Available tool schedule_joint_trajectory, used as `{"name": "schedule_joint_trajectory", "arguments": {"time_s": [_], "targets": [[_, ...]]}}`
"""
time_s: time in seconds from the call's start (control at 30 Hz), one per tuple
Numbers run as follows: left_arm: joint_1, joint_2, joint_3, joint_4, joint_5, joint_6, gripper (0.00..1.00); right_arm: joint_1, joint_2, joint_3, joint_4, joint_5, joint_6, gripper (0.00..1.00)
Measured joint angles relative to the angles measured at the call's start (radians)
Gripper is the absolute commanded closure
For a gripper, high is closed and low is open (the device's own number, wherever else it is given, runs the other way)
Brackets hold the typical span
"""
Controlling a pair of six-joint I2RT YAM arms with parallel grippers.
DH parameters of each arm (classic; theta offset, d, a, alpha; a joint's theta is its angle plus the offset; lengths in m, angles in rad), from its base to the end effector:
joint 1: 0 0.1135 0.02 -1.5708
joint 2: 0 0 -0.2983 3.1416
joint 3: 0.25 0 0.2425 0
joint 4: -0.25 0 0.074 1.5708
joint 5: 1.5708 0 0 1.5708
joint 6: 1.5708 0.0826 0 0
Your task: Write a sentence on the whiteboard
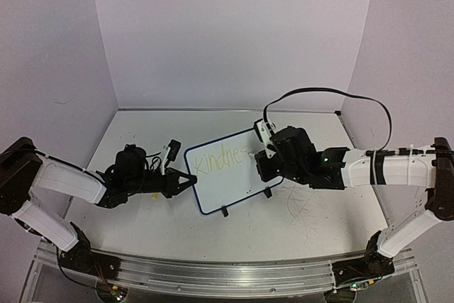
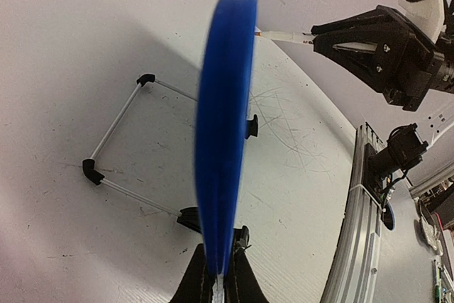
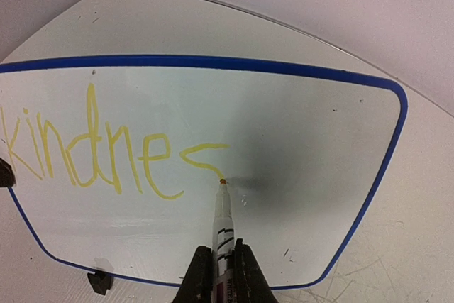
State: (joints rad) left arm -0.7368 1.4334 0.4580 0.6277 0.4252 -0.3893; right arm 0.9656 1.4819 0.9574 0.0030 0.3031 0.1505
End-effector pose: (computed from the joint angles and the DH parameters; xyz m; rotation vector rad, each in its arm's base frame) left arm 0.2000 -0.2274 0.1973 0.6573 1.9572 -1.1367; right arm 0.2248 0.2816 0.2687 -0.6553 1.9815 0.3678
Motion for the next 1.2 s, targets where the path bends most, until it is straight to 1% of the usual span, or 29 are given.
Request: {"name": "schedule_joint_trajectory", "arguments": {"time_s": [0.27,0.7,0.83,1.03,1.2], "targets": [[0.000,0.000,0.000,0.000,0.000,0.000,1.00,0.008,-0.002,-0.011,-0.027,-0.002,0.013,1.00],[-0.002,-0.005,0.000,-0.004,-0.001,0.000,1.00,0.024,0.008,-0.008,-0.011,-0.029,0.024,1.00],[-0.002,-0.007,0.000,-0.007,-0.001,0.000,1.00,0.023,-0.026,-0.009,-0.004,-0.007,0.022,1.00],[-0.002,-0.008,0.000,-0.008,-0.001,0.001,1.00,-0.035,-0.115,-0.016,0.007,-0.010,0.020,1.00],[-0.002,-0.008,0.000,-0.008,-0.001,0.000,1.00,-0.060,-0.096,-0.016,0.008,-0.013,0.015,1.00]]}}
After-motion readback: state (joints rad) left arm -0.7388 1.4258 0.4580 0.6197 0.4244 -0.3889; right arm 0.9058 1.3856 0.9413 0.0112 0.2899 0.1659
